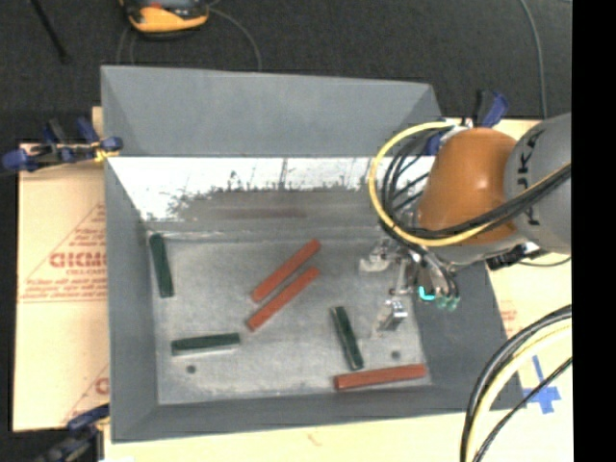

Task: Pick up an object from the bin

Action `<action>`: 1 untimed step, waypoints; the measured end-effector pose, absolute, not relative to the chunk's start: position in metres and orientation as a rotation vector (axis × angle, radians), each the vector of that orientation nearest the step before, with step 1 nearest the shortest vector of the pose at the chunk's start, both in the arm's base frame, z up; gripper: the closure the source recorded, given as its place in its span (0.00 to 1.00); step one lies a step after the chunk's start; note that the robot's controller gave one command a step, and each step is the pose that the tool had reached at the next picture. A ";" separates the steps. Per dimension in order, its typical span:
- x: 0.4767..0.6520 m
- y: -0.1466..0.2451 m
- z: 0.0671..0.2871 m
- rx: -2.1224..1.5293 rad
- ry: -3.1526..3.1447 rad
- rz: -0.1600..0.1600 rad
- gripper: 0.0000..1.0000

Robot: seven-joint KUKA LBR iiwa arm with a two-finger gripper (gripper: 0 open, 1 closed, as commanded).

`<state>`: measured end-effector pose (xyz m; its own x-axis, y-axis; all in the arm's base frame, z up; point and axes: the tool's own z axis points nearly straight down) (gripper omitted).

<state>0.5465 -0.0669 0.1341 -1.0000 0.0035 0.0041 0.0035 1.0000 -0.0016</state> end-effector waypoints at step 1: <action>0.548 -0.067 0.138 -0.003 -3.143 0.004 0.00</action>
Offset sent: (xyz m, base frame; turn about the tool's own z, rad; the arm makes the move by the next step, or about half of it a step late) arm 0.0076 0.0575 -0.0555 -0.4202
